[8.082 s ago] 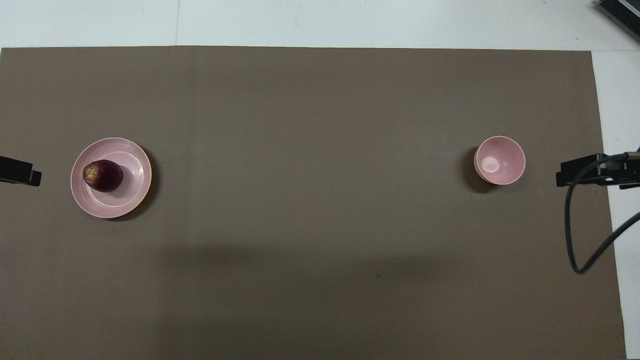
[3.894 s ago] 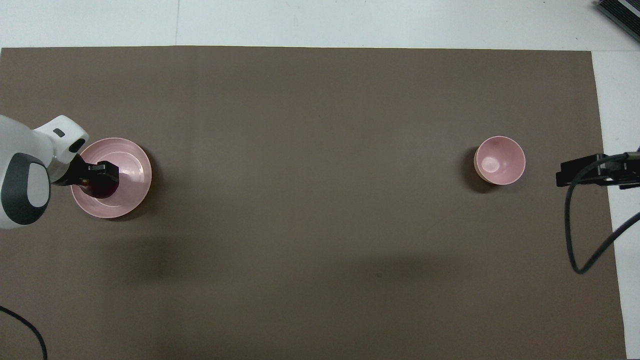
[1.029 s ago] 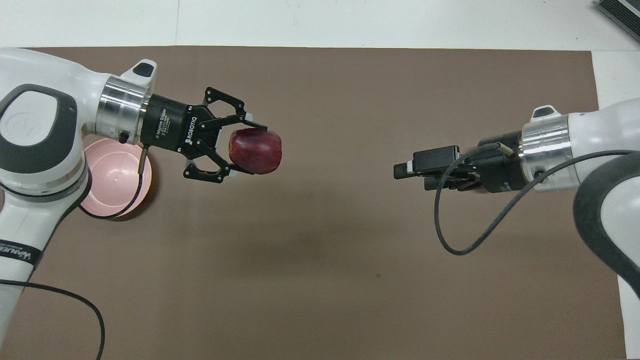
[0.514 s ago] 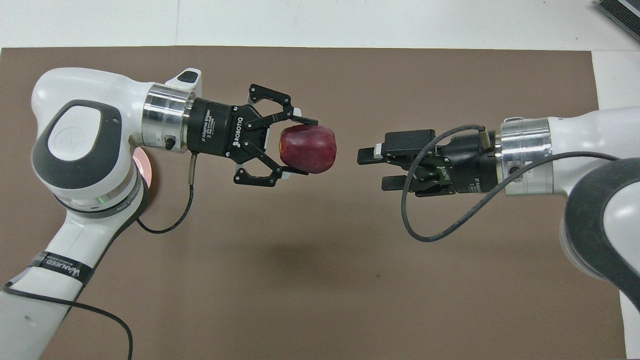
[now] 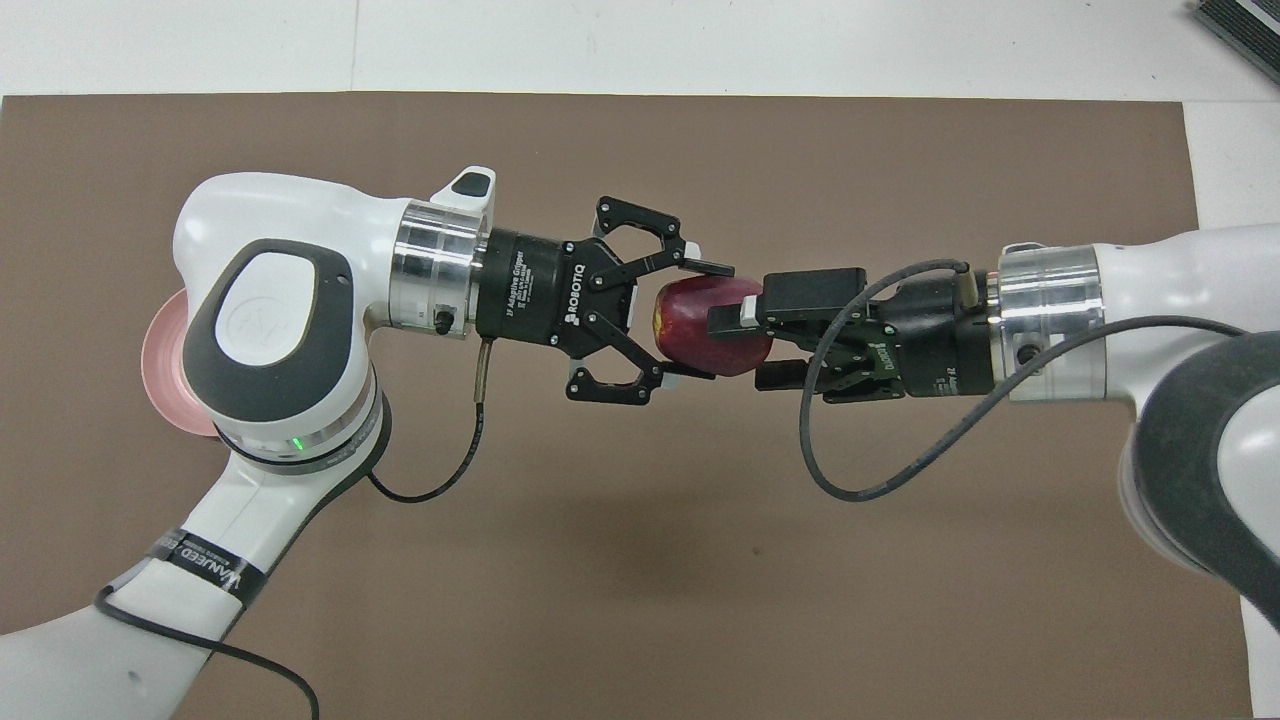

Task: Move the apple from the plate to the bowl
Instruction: 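Bring the apple to the right gripper and close the right gripper on it, then open the left gripper and pull it back from the apple, then carry the apple to the pink bowl with the right gripper while the left gripper retracts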

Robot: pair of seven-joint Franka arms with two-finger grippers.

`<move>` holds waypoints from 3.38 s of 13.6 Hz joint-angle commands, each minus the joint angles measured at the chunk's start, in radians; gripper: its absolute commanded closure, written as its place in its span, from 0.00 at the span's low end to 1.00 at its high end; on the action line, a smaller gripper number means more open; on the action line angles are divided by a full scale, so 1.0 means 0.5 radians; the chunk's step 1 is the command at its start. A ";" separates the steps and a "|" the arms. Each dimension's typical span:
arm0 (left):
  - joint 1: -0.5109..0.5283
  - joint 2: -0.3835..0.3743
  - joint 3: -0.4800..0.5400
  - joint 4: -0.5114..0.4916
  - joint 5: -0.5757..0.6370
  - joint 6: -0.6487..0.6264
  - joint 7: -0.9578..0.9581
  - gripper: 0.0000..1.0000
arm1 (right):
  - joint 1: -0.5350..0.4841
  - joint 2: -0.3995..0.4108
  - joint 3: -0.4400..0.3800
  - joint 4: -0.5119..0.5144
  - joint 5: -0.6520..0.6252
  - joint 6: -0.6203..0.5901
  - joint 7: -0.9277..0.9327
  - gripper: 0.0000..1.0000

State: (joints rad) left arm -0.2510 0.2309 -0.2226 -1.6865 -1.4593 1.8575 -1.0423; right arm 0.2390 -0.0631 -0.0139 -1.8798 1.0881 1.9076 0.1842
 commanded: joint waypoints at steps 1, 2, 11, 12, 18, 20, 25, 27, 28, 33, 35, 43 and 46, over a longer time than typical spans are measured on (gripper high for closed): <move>-0.056 -0.130 -0.003 -0.152 -0.073 0.047 -0.026 1.00 | -0.009 -0.033 -0.003 -0.054 0.063 0.020 0.018 0.00; -0.059 -0.140 -0.003 -0.158 -0.079 0.037 -0.026 1.00 | -0.012 -0.033 -0.003 -0.057 0.063 0.020 0.018 0.00; -0.099 -0.155 -0.003 -0.180 -0.088 0.000 -0.020 1.00 | -0.045 -0.036 -0.003 -0.057 0.057 -0.087 0.018 0.00; -0.099 -0.155 -0.003 -0.180 -0.100 0.019 -0.020 1.00 | -0.051 -0.036 -0.009 -0.054 0.057 -0.139 0.018 0.00; -0.124 -0.155 -0.003 -0.180 -0.110 0.080 -0.020 1.00 | -0.076 -0.049 -0.018 -0.054 0.057 -0.226 0.000 0.00; -0.124 -0.155 -0.003 -0.180 -0.110 0.080 -0.020 1.00 | -0.076 -0.046 -0.018 -0.054 0.042 -0.213 0.000 0.00; -0.124 -0.155 -0.003 -0.180 -0.110 0.080 -0.020 1.00 | -0.076 -0.043 -0.018 -0.051 0.039 -0.219 0.003 0.42; -0.124 -0.158 -0.003 -0.180 -0.110 0.080 -0.020 1.00 | -0.076 -0.046 -0.021 -0.051 0.036 -0.220 0.030 1.00; -0.124 -0.158 -0.003 -0.180 -0.110 0.080 -0.020 1.00 | -0.076 -0.046 -0.021 -0.051 0.036 -0.220 0.049 1.00; -0.136 -0.170 0.003 -0.173 0.000 0.105 -0.002 0.00 | -0.177 -0.033 -0.024 -0.045 -0.037 -0.256 0.018 1.00; -0.115 -0.167 0.025 -0.167 0.205 0.089 0.001 0.00 | -0.287 -0.024 -0.024 -0.035 -0.151 -0.372 -0.070 1.00; 0.072 -0.161 0.025 -0.146 1.500 0.111 -0.008 0.00 | -0.490 0.040 -0.024 -0.008 -1.316 -0.336 -0.270 1.00; 0.283 -0.152 0.025 -0.146 1.853 0.105 -0.014 0.00 | -0.524 0.202 -0.024 0.026 -1.751 -0.186 -0.509 1.00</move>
State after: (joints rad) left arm -0.1753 0.1674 -0.2037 -1.7460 -0.6141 1.9037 -1.0425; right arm 0.0032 -0.0232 -0.0373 -1.8935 0.3260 1.7728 0.0132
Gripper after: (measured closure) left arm 0.000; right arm 0.115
